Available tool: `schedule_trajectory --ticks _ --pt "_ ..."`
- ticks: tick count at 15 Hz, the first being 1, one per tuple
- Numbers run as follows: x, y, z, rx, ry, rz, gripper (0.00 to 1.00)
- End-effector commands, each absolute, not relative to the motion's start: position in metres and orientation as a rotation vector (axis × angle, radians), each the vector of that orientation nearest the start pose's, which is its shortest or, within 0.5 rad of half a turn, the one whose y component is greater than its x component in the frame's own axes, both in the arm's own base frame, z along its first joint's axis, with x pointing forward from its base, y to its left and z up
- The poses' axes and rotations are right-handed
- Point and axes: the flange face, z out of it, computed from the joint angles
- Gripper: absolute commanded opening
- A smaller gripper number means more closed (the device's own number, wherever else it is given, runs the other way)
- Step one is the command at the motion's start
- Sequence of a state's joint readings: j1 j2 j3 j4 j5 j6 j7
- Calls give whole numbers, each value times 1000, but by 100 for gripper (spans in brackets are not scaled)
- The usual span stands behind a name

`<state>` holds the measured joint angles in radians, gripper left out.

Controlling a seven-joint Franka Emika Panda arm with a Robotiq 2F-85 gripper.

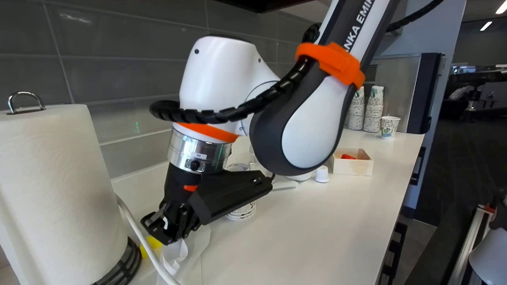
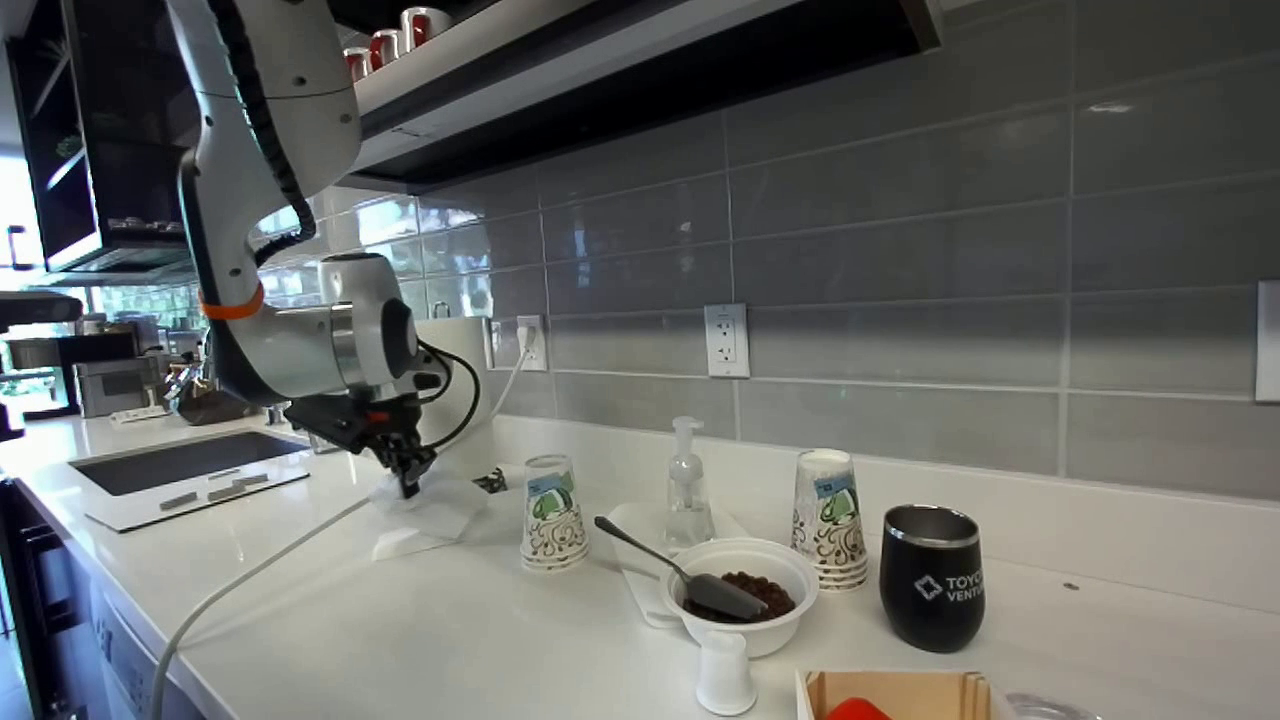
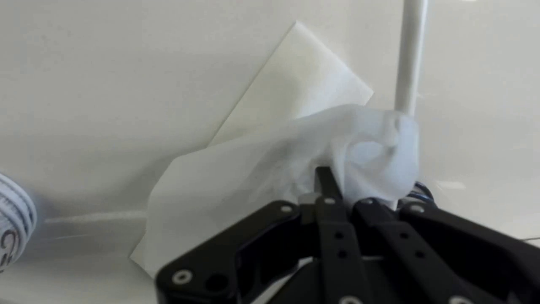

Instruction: Use the white napkin to wipe the countertop.

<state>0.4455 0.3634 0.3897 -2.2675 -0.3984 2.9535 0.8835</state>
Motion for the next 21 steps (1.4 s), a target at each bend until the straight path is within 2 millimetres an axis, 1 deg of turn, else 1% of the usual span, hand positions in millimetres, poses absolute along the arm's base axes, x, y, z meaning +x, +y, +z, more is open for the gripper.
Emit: schedule_trajectory --ticks 1,3,5,6,7,8,11,16,17,21 --pt "371 441 225 -2833 -478 -335 0" --pt "373 440 216 -2841 -492 -321 0" --pt "375 439 212 -2845 -496 -321 0" --pt "377 438 211 -2851 -491 -323 26" --pt "379 437 211 -2857 -483 -328 28" --pt "381 435 212 -2858 -475 -329 34" --pt "383 431 223 -2868 -454 -335 56" --pt "377 432 248 -2886 -435 -293 95" --pt "378 433 255 -2881 -431 -296 99" --pt "381 432 281 -2867 -418 -312 100"
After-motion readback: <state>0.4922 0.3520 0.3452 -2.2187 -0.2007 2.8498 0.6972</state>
